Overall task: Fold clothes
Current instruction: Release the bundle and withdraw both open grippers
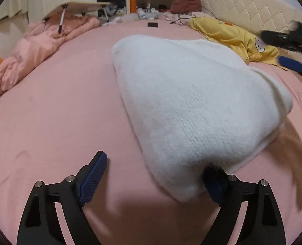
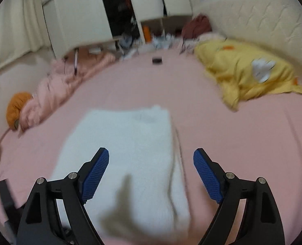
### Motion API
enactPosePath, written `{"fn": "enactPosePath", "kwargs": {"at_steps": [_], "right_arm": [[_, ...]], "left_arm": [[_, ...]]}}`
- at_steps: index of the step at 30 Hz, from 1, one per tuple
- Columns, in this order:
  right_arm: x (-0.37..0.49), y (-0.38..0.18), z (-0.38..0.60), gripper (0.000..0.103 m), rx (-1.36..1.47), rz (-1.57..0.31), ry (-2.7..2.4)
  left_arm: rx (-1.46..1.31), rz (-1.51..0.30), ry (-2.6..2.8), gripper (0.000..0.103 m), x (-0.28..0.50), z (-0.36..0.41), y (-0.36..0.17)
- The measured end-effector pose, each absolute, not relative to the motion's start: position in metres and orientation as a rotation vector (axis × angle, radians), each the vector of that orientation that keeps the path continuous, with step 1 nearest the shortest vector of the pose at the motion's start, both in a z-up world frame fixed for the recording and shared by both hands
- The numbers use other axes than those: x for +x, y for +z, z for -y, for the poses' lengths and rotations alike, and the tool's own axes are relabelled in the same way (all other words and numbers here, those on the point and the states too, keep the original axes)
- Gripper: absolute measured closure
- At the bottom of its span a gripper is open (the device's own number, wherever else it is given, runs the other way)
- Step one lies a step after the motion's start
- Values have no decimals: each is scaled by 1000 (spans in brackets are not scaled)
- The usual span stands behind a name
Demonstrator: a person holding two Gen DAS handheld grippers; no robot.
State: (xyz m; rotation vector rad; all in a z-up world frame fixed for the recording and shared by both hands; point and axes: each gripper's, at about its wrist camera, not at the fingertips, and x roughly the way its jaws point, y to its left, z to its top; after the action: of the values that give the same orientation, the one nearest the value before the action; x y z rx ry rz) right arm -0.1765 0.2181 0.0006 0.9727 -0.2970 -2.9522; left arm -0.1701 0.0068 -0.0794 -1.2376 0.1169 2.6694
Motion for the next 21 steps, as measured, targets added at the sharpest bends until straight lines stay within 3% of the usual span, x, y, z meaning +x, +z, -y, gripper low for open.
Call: {"fn": "enactPosePath", "kwargs": {"at_steps": [6,8,12,21], "right_arm": [[-114,23,-198,18,973,158,-2950],[-93,23,-191,18,974,113,-2948],[-56,15,-176,18,1020,52,-2946],[3,13,-163,18,1043,99,-2991]], "left_arm": [[-1183,-88,2699,14,-126,-9,-13],[-1116,-91,2729,6,-94,-7,9],[-999,-155,2807,1,-40,1,26],[-1061,-14,2861,1,-6,19,32]]}}
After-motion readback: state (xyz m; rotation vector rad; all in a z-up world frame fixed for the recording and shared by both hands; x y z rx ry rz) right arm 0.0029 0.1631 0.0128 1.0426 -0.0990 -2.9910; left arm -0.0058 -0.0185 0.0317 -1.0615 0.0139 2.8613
